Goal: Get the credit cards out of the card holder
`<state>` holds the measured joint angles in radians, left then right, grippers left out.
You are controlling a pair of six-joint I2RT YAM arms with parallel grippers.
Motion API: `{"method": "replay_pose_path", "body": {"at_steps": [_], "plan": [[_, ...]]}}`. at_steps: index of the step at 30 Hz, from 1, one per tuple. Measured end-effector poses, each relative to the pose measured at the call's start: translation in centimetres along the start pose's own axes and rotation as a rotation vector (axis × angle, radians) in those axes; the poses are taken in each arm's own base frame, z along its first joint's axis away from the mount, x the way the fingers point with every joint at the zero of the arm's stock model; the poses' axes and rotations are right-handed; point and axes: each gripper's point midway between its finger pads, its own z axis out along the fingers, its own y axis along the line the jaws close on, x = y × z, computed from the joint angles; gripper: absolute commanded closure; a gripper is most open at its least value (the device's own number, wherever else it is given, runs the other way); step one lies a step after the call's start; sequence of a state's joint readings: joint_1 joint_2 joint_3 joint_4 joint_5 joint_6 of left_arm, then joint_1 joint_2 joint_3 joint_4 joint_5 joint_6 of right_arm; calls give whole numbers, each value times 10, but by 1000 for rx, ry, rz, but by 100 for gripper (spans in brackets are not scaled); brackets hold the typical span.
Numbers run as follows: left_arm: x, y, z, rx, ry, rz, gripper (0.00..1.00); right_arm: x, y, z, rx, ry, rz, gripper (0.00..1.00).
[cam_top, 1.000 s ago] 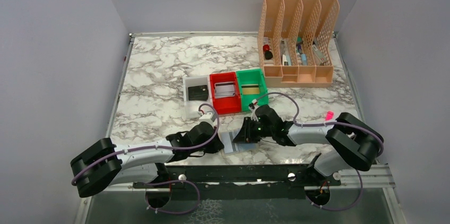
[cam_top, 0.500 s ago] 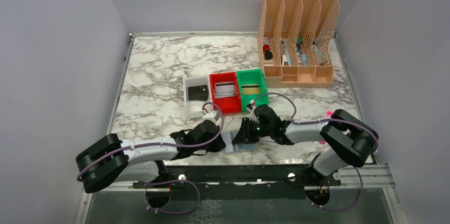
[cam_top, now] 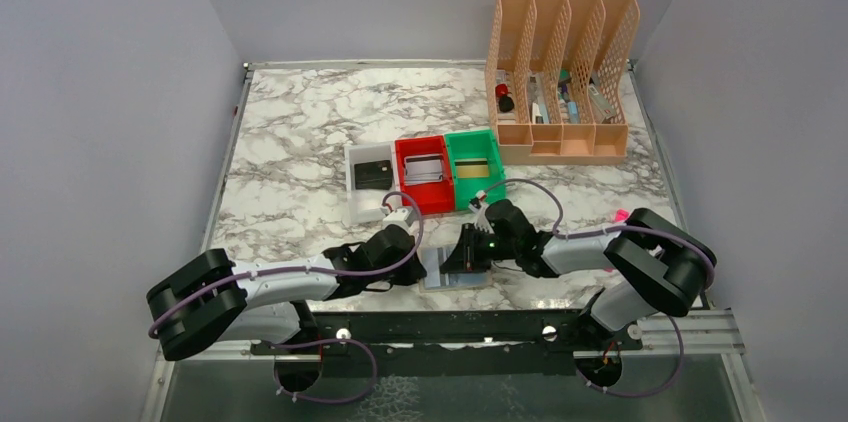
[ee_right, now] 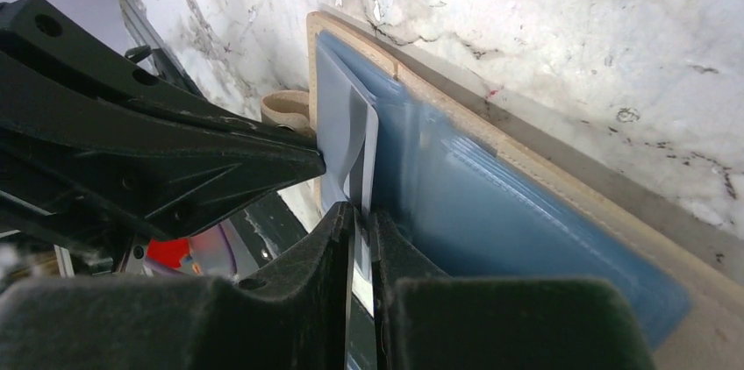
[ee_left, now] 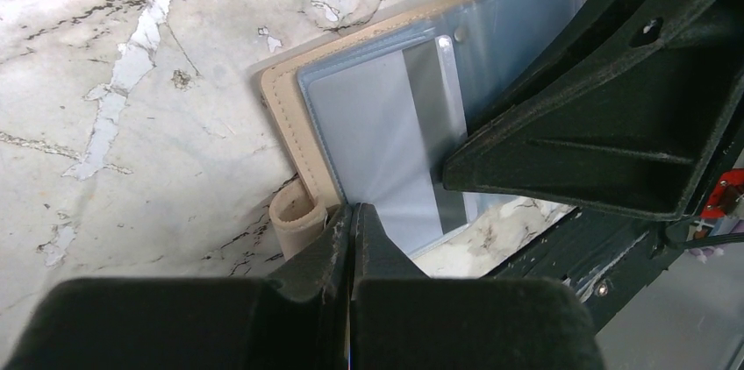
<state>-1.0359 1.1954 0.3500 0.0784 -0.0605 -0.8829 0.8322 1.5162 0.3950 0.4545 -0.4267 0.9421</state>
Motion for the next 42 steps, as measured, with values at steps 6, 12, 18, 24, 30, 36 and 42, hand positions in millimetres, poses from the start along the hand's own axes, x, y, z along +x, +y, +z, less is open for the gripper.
{"method": "replay_pose_path", "body": {"at_steps": [6,12,18,24,30,36,42], "plan": [[-1,0,0,-2,-4,-10,100,4,2,-2,-24,9,13,78],[-1,0,1,-5,-8,-19,100,8,2,-4,-40,15,35,96],[-2,0,1,-6,-10,-28,100,7,7,-8,-83,19,54,98],[-2,0,1,-8,-12,-36,100,6,5,-13,-102,24,76,96],[-2,0,1,-7,-14,-37,100,4,3,-17,-104,26,89,95],[-2,0,1,-7,-14,-37,100,4,-2,-18,-93,26,95,91],[-2,0,1,-7,-14,-37,100,6,-5,-19,-90,32,99,87]]}}
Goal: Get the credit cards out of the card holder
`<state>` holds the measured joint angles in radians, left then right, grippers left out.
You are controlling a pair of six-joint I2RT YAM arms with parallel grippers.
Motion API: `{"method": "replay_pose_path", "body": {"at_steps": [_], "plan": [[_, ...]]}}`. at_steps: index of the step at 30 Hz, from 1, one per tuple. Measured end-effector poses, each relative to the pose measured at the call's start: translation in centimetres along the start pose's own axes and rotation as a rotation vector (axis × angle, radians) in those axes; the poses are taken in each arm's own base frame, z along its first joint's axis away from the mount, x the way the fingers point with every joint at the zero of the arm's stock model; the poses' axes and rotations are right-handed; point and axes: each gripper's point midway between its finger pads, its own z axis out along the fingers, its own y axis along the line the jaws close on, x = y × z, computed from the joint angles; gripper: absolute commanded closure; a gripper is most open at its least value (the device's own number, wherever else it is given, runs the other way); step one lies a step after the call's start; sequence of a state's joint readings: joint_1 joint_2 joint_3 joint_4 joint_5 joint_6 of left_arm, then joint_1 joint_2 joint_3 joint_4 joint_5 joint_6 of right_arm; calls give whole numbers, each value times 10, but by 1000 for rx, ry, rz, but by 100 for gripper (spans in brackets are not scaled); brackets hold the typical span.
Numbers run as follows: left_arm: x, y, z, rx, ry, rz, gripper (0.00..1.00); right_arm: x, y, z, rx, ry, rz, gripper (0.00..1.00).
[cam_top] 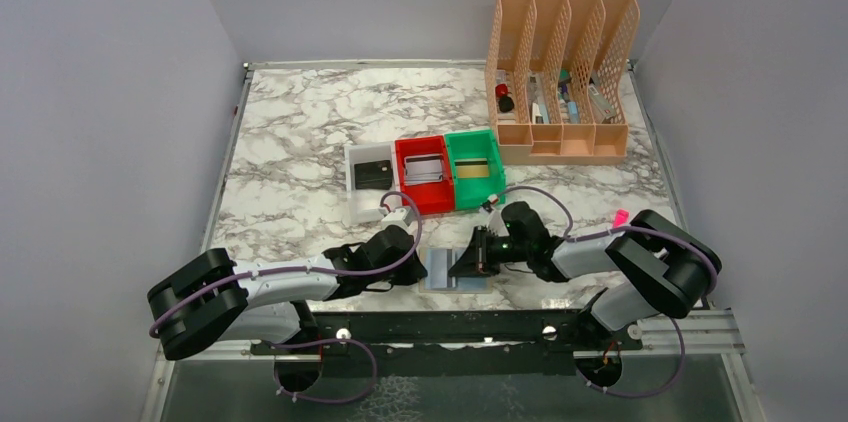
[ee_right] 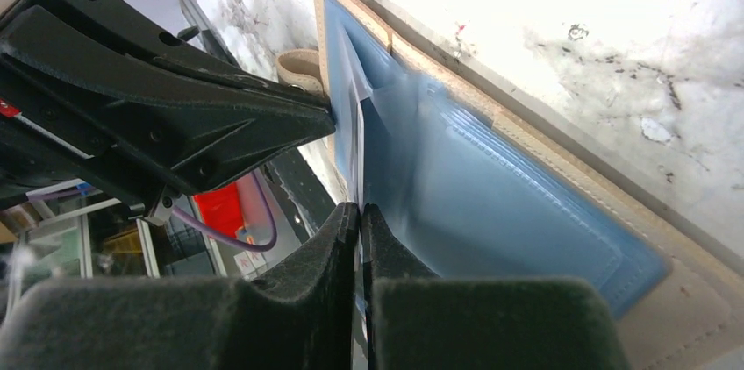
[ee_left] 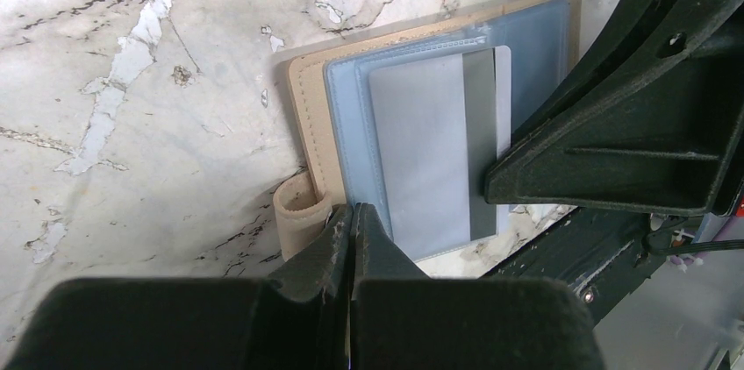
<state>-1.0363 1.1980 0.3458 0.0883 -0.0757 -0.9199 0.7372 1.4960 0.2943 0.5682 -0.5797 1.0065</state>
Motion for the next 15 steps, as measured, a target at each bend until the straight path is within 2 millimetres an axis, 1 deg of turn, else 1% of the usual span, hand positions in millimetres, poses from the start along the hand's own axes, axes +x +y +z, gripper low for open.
{"method": "replay_pose_path", "body": {"at_steps": [6,8,11,15], "plan": [[0,0,0,0,0,0,100,3,3,-1,-27,18,4,81],[0,0,0,0,0,0,100,4,3,0,-32,24,7,82],[0,0,0,0,0,0,100,4,3,0,-38,23,5,87],[0,0,0,0,0,0,100,5,2,-1,-35,23,6,88]]}}
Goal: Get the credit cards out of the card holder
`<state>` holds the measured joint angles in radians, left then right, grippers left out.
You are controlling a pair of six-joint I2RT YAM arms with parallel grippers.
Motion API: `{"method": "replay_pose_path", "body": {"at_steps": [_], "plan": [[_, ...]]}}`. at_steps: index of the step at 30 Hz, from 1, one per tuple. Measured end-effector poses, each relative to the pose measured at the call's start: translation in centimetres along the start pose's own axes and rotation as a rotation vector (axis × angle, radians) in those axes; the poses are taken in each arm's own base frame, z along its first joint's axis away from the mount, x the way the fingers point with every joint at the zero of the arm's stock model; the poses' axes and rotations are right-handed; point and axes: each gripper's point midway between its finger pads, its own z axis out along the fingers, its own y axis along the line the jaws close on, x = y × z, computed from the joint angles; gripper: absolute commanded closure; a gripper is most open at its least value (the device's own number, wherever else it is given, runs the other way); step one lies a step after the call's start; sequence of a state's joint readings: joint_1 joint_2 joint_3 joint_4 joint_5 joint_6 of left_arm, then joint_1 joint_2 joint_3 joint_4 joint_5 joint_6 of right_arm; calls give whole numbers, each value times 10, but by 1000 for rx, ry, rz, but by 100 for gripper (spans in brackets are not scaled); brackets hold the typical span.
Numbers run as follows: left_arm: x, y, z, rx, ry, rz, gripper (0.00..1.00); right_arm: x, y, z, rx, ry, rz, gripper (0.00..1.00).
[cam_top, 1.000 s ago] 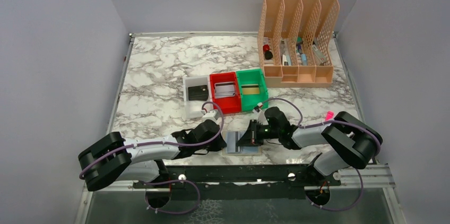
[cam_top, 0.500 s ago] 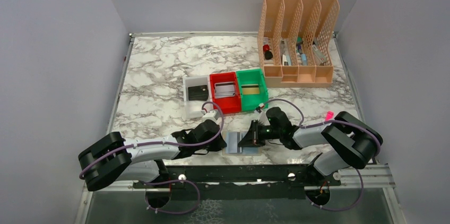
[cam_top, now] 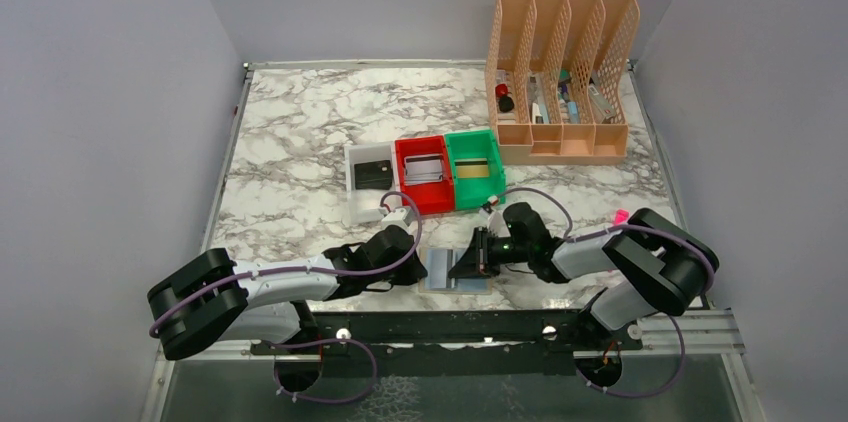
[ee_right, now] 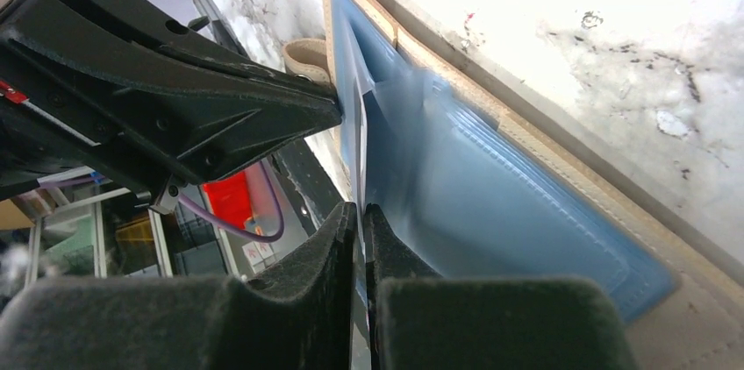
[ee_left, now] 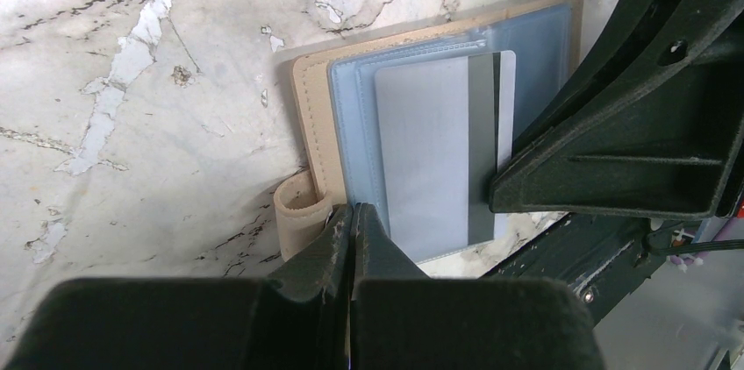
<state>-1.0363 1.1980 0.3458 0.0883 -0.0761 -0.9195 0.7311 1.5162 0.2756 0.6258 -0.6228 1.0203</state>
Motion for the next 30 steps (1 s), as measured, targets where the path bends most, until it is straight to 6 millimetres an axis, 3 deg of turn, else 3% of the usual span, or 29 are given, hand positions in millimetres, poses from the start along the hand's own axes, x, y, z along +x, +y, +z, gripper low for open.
{"method": "replay_pose_path", "body": {"at_steps": [10,15,20,30], "plan": [[0,0,0,0,0,0,100,2,-5,-4,19,0,5,87],[0,0,0,0,-1,0,100,5,-11,-6,32,7,10,93],[0,0,0,0,-1,0,100,4,-10,-7,30,2,9,80],[0,0,0,2,-1,4,100,0,-11,-2,35,4,17,75]]}}
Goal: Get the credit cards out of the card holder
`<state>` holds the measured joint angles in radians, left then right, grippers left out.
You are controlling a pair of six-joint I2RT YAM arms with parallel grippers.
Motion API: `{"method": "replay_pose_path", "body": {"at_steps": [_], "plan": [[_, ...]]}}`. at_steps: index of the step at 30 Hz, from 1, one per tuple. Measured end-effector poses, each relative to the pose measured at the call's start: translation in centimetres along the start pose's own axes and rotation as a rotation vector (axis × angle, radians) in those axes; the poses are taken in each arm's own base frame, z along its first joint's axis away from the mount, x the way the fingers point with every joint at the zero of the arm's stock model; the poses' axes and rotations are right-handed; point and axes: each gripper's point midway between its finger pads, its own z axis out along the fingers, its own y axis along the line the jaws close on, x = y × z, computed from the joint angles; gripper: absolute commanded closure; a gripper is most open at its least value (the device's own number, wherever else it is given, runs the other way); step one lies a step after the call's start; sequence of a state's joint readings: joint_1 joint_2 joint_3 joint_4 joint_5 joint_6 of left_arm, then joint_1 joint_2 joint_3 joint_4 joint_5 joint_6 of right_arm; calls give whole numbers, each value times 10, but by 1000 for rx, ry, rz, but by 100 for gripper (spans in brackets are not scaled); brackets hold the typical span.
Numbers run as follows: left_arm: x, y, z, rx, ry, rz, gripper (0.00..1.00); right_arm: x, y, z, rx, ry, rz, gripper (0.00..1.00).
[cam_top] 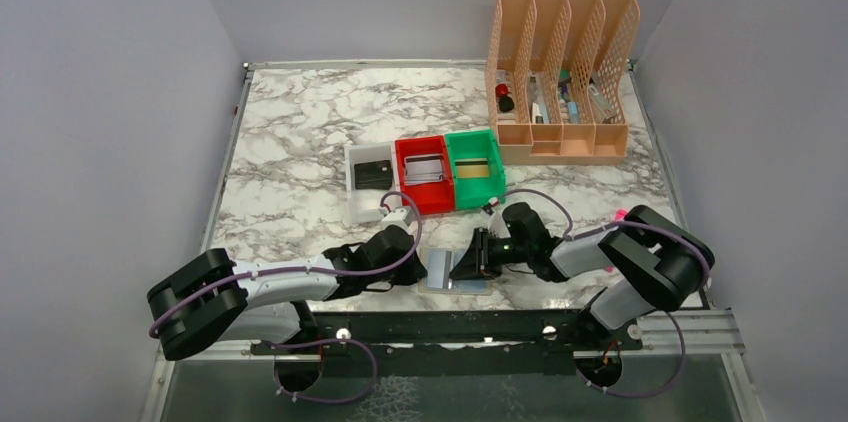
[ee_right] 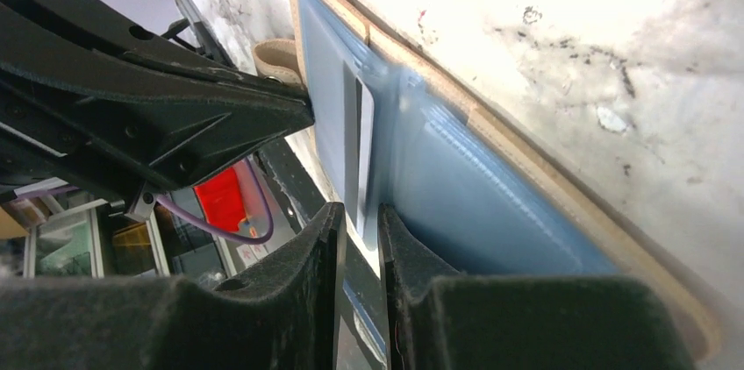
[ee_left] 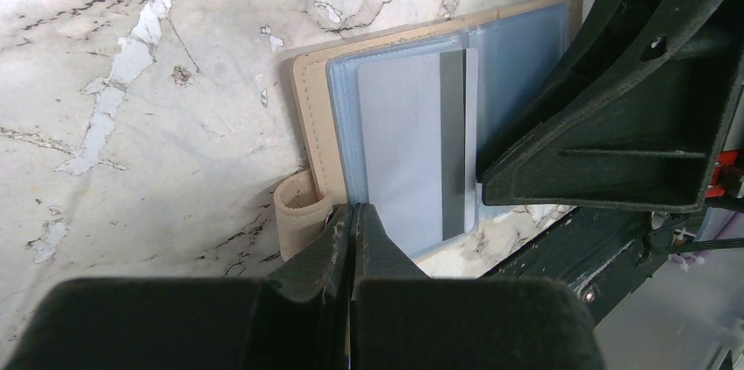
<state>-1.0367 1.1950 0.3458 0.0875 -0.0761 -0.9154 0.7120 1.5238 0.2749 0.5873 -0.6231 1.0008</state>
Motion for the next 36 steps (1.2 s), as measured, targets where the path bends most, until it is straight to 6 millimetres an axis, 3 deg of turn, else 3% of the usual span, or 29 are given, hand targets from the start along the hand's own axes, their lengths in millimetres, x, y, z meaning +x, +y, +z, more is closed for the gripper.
{"method": "replay_pose_path", "body": {"at_steps": [8,13,18,24,33,36], "plan": [[0,0,0,0,0,4,100,0,0,7,-29,26,6,76],[0,0,0,0,0,7,100,0,2,10,-54,32,9,90],[0,0,0,0,1,8,100,0,2,9,-54,30,10,95],[0,0,0,-1,1,7,100,-1,4,4,-40,16,-10,95],[0,2,-2,-4,0,0,100,-2,-12,-3,7,11,4,95],[0,2,-5,-2,-3,1,80,-1,-12,-4,5,13,2,94]]}}
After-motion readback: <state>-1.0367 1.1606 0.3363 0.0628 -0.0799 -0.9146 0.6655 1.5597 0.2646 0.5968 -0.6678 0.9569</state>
